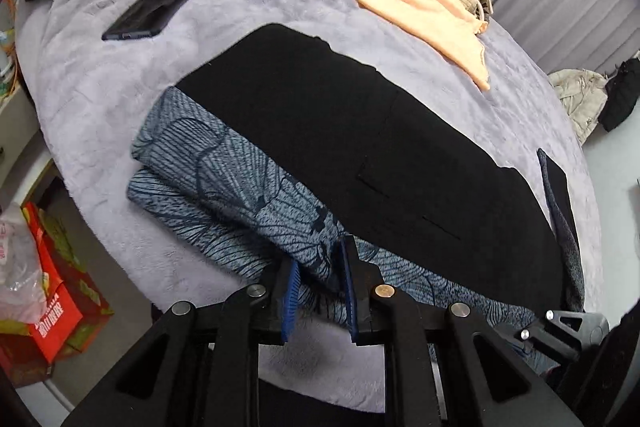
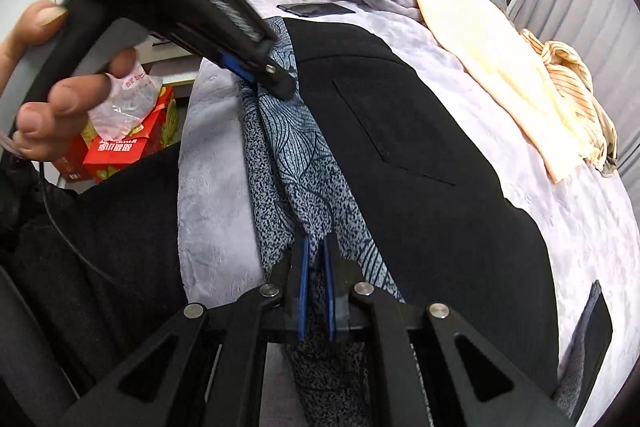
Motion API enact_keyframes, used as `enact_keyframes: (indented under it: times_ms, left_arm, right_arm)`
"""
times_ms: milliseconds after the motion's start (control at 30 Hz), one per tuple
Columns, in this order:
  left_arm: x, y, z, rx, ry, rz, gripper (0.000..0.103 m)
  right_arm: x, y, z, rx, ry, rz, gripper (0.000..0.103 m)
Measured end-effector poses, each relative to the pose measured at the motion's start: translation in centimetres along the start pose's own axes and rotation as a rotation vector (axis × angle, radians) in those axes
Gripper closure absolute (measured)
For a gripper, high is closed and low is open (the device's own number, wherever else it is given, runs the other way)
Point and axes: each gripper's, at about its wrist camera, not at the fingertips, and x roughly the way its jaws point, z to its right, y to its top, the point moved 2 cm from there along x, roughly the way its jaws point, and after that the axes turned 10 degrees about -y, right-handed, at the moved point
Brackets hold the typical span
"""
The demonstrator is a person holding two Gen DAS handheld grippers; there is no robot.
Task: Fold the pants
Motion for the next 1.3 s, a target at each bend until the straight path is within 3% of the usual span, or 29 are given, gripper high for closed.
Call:
enact_keyframes:
  times_ms: [233, 267, 300, 333, 400, 467, 500, 533, 600, 733, 800, 867, 967, 1067, 1167, 1200, 1233, 1300]
  left_arm:
    - [-2.7, 1.2, -0.1, -0.037, 0.003, 0.058, 0.081]
    - [-2.8, 1.6, 0.3, -0.022, 0.014, 0.066, 0.055]
    - [-2.8, 2.2, 0.7, -0.017, 0.035, 0.079, 0.012]
    - [-3.2, 2.6, 1.0, -0.027, 0.055, 0.109, 0.000]
    - [-4.2, 3.1, 2.1, -0.008, 0.060, 0.165, 0.000]
    - [-4.6, 3.4, 3.2, 0.048, 0.065, 0.165, 0.000]
    - [-4.6, 3.7, 3.5, 0.063, 0.062, 0.178, 0.000]
    - [-4.4, 4.1, 3.8, 0.075, 0.062, 0.184, 0.000]
    - [-3.2, 5.7, 4.1, 0.099, 0.058, 0.200, 0.000]
    - [1.5, 7.5, 3.3, 0.095, 0.136, 0.139, 0.000]
    - [3.1, 6.5, 2.1, 0.074, 0.148, 0.081, 0.000]
    - [3.3, 4.4, 1.3, 0.114, 0.191, 0.073, 0.000]
    - [3.2, 0.7, 1.9, 0.206, 0.226, 0.077, 0.000]
    - [2.4, 0.0, 2.7, 0.208, 0.238, 0.076, 0.000]
    - [1.8, 1.1, 4.8, 0.207, 0.158, 0.079, 0.000]
    - [1.9, 1.3, 5.9, 0.222, 0.141, 0.085, 0.000]
    - [2.4, 1.6, 7.2, 0.241, 0.125, 0.076, 0.000]
    - [4.2, 1.7, 9.6, 0.264, 0.094, 0.026, 0.000]
  right_arm:
    - [-0.5, -0.6, -0.9, 0.027, 0.016, 0.008, 0.095]
    - [-0.4, -0.6, -0.9, 0.038, 0.017, 0.006, 0.095]
    - [-0.5, -0.7, -0.6, 0.061, 0.032, 0.003, 0.093]
    - [-0.8, -0.6, -0.2, 0.091, 0.060, 0.002, 0.092]
    - [-2.1, -0.5, 0.7, 0.142, 0.085, 0.034, 0.085]
    - [-3.5, -0.5, 2.0, 0.193, 0.073, 0.067, 0.057]
    - [-4.0, -0.5, 2.9, 0.221, 0.060, 0.077, 0.028]
    - [-4.2, -0.4, 3.7, 0.249, 0.046, 0.090, 0.019]
    - [-3.9, 0.0, 5.4, 0.296, 0.014, 0.109, 0.019]
    - [-0.2, 1.2, 8.0, 0.401, -0.100, -0.007, 0.019]
    - [1.4, 0.6, 8.1, 0.431, -0.115, -0.069, 0.019]
    - [1.7, -0.8, 7.0, 0.435, -0.111, -0.104, 0.019]
    - [0.3, -3.2, 5.9, 0.457, -0.113, -0.083, 0.019]
    - [-1.8, -4.0, 6.6, 0.488, -0.100, -0.100, 0.019]
    - [-5.7, -3.7, 10.9, 0.569, -0.246, -0.005, 0.018]
    - [-6.8, -3.7, 12.9, 0.600, -0.346, 0.006, 0.010]
    - [-7.4, -4.0, 15.2, 0.629, -0.471, -0.011, 0.000]
    - [-6.4, -5.0, 19.1, 0.673, -0.663, -0.118, 0.000]
